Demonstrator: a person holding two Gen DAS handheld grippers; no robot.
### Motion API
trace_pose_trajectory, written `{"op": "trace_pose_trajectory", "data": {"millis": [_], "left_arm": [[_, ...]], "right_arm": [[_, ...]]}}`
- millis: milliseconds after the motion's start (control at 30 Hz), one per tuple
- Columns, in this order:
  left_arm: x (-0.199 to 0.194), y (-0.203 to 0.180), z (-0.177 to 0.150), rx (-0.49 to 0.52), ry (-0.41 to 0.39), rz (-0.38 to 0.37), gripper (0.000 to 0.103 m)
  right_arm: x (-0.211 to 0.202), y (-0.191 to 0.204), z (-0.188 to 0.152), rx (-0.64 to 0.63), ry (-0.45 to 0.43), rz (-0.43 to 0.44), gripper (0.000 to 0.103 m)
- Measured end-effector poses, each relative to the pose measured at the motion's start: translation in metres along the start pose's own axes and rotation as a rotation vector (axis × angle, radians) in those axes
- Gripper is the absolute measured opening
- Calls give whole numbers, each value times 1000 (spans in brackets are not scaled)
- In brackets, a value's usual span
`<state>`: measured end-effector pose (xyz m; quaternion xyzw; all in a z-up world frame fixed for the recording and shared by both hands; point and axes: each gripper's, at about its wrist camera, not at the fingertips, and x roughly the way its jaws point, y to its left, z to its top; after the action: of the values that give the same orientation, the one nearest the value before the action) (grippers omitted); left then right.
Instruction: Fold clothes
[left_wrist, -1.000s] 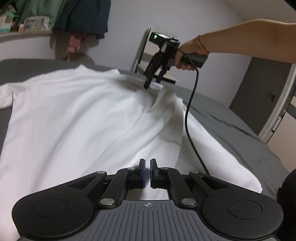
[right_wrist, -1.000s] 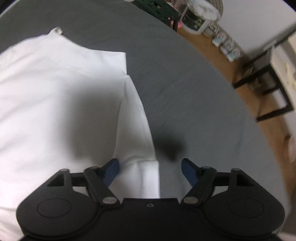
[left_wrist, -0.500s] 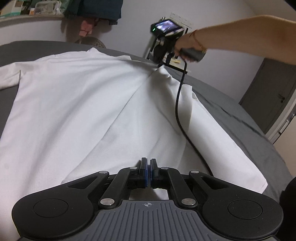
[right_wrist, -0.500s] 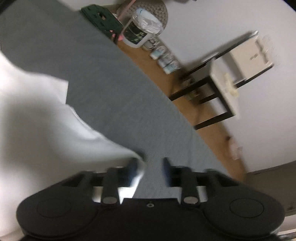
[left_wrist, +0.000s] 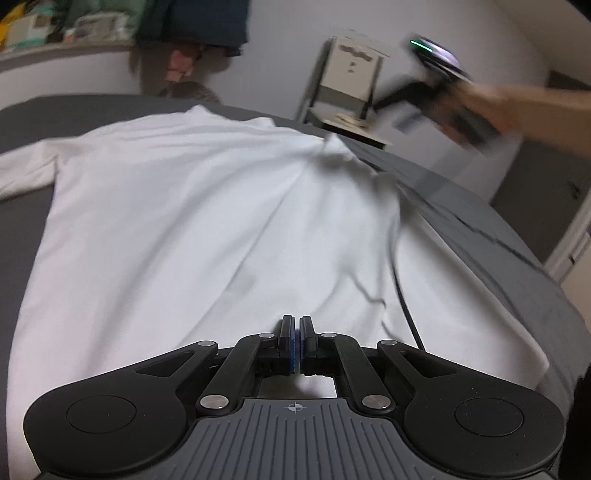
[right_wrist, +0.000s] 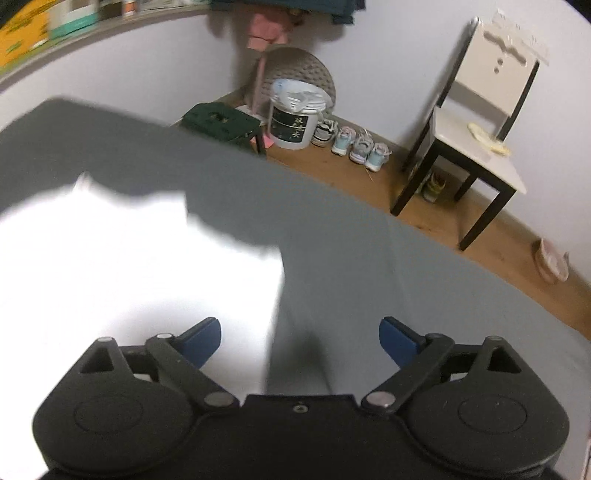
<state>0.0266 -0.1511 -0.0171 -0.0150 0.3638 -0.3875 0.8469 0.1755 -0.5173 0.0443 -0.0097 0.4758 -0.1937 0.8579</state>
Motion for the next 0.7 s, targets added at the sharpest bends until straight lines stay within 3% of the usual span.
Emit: {"op": "trace_pose_trajectory", "data": {"millis": [133, 267, 433, 500, 633, 700], "left_arm": [[-1, 1, -3, -50, 0, 11, 3], [0, -5, -8, -28, -15, 40, 3], [2, -3, -12, -31, -35, 35, 2], [3, 1, -12, -56, -40, 18, 2], [6, 15, -12, -128, -37, -35, 2], [8, 22, -12, -174, -31, -56, 2]], "right_arm": [[-28, 1, -85, -43, -64, -3, 93], [-26, 25, -126, -113, -146, -24, 93], [7, 50, -119, -126, -240, -156, 94], [16, 54, -109, -107, -276, -205, 101], [27, 52, -98, -107, -279, -383, 101], [18, 41, -105, -96, -311, -391, 101]]}}
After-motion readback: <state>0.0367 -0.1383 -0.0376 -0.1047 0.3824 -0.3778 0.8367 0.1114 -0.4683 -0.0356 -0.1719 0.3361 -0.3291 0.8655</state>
